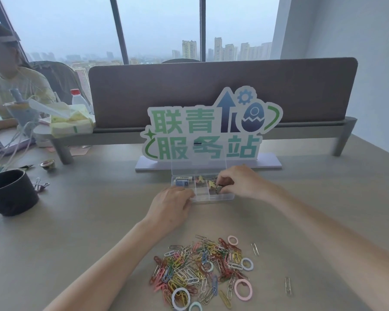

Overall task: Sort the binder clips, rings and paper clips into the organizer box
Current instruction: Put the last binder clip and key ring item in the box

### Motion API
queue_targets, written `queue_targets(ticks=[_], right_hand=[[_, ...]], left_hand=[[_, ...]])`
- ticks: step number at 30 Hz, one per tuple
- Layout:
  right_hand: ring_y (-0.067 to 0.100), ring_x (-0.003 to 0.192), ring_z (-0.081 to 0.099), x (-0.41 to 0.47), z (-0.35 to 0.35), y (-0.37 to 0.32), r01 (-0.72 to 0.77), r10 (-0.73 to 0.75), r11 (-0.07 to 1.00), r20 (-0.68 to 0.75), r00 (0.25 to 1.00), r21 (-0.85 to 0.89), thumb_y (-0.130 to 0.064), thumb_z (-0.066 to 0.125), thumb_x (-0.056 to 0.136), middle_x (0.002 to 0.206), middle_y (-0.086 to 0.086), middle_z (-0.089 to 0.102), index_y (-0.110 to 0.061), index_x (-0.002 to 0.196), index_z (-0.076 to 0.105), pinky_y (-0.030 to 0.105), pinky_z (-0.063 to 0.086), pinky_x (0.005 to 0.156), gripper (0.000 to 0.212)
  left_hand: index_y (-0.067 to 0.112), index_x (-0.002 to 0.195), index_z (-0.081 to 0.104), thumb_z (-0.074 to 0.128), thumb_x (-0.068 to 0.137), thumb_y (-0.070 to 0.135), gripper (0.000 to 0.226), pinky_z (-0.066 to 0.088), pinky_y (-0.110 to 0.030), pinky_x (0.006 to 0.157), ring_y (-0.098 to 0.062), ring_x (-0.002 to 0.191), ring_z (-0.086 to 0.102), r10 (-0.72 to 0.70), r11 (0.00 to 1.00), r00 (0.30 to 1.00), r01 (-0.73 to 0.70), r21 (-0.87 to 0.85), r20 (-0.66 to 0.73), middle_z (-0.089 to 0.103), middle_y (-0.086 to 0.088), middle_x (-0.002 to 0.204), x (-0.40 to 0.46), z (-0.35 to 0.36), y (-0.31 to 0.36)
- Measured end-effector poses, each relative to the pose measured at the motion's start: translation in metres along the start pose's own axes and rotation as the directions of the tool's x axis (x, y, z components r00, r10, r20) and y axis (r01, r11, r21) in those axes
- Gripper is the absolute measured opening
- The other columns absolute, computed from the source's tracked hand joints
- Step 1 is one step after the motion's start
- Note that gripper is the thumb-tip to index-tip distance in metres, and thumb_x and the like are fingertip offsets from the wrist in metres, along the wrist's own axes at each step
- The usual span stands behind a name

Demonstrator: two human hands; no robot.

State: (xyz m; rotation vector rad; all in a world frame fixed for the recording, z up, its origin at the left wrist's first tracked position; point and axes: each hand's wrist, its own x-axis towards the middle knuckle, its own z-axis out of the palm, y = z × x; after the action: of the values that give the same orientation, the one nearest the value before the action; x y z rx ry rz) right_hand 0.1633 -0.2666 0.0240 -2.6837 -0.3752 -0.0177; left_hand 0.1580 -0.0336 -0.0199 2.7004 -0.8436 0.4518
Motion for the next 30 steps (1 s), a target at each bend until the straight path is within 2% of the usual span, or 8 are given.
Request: queue_targets(ticks=[5, 9, 12, 14, 18, 22, 24, 30], right_hand=[[0.005, 0.087, 0.066, 0.0, -0.001, -0.001, 0.027, -0.026, 0.999, 0.035, 0.999, -0.044, -0.017, 0.07, 0.087, 0.095, -0.01, 0.075, -0.02, 0.099, 0.077, 0.018, 0.044, 0.079, 0.014], [0.002, 0.08, 0.066, -0.002, -0.002, -0.001, 0.027, -0.026, 0.999, 0.013, 1.0, -0.039, -0.017, 0.072, 0.085, 0.084, -0.011, 0.073, -0.021, 0.09, 0.076, 0.019, 0.047, 0.075, 0.008], [0.002, 0.078, 0.065, -0.004, 0.001, -0.001, 0.052, -0.053, 0.996, -0.021, 0.998, -0.071, -0.018, 0.072, 0.085, 0.089, -0.009, 0.075, -0.02, 0.09, 0.078, 0.005, 0.038, 0.069, 0.008], [0.001, 0.075, 0.064, -0.004, 0.004, 0.0, 0.07, -0.074, 0.994, -0.053, 0.996, -0.081, -0.02, 0.073, 0.085, 0.089, -0.011, 0.075, -0.02, 0.091, 0.079, 0.002, 0.033, 0.068, 0.008], [0.004, 0.077, 0.055, -0.005, 0.007, 0.004, 0.104, -0.116, 0.986, -0.094, 0.989, -0.128, -0.023, 0.072, 0.085, 0.087, -0.01, 0.065, -0.022, 0.091, 0.079, 0.008, 0.031, 0.066, 0.009], [0.004, 0.079, 0.065, -0.006, 0.009, 0.002, 0.085, -0.094, 0.992, -0.1, 0.99, -0.095, -0.019, 0.072, 0.086, 0.09, -0.009, 0.074, -0.021, 0.094, 0.076, 0.019, 0.047, 0.08, 0.01], [0.005, 0.081, 0.067, -0.006, 0.011, 0.001, 0.063, -0.075, 0.992, -0.104, 0.992, -0.11, -0.018, 0.071, 0.086, 0.09, -0.01, 0.075, -0.022, 0.097, 0.07, 0.025, 0.049, 0.084, 0.011], [0.012, 0.081, 0.061, -0.002, 0.01, 0.002, 0.013, -0.037, 0.973, -0.101, 0.994, -0.23, -0.021, 0.072, 0.084, 0.082, -0.012, 0.068, -0.027, 0.081, 0.064, 0.037, 0.054, 0.079, 0.01]], left_hand=[[0.022, 0.105, 0.065, 0.052, 0.09, 0.024, 0.02, 0.05, -0.032, 0.081, -0.02, 0.095, 0.062, -0.01, 1.0, 1.0, 0.01, -0.02, 0.003, 0.07, 0.004, 0.1, -0.001, 0.001, 0.001], [0.021, 0.109, 0.065, 0.052, 0.09, 0.022, 0.023, 0.046, -0.031, 0.082, -0.02, 0.097, 0.061, -0.01, 1.0, 1.0, 0.011, -0.022, 0.015, 0.069, 0.003, 0.102, -0.001, 0.0, 0.001], [0.021, 0.11, 0.064, 0.054, 0.089, 0.023, 0.023, 0.047, -0.03, 0.082, -0.019, 0.097, 0.061, -0.006, 1.0, 1.0, 0.007, -0.019, 0.018, 0.069, 0.003, 0.102, -0.002, 0.0, 0.0], [0.022, 0.111, 0.064, 0.054, 0.089, 0.023, 0.024, 0.046, -0.03, 0.083, -0.018, 0.098, 0.061, -0.005, 1.0, 1.0, 0.005, -0.015, 0.022, 0.069, 0.004, 0.103, -0.002, 0.0, 0.0], [0.022, 0.111, 0.064, 0.055, 0.089, 0.023, 0.024, 0.047, -0.031, 0.084, -0.019, 0.097, 0.061, -0.006, 1.0, 1.0, 0.006, -0.027, 0.017, 0.069, 0.004, 0.103, -0.001, 0.001, 0.0], [0.021, 0.112, 0.064, 0.054, 0.089, 0.024, 0.025, 0.048, -0.032, 0.087, -0.019, 0.099, 0.061, 0.004, 1.0, 1.0, -0.004, -0.015, 0.019, 0.069, 0.003, 0.105, -0.002, 0.002, -0.001], [0.021, 0.112, 0.064, 0.054, 0.09, 0.024, 0.025, 0.047, -0.032, 0.089, -0.019, 0.101, 0.061, 0.013, 1.0, 1.0, -0.013, -0.013, 0.011, 0.069, 0.003, 0.107, -0.003, 0.002, -0.001], [0.022, 0.114, 0.063, 0.054, 0.09, 0.025, 0.026, 0.045, -0.031, 0.092, -0.017, 0.103, 0.06, 0.021, 1.0, 1.0, -0.021, 0.001, 0.014, 0.068, 0.005, 0.109, -0.004, 0.002, -0.002]])
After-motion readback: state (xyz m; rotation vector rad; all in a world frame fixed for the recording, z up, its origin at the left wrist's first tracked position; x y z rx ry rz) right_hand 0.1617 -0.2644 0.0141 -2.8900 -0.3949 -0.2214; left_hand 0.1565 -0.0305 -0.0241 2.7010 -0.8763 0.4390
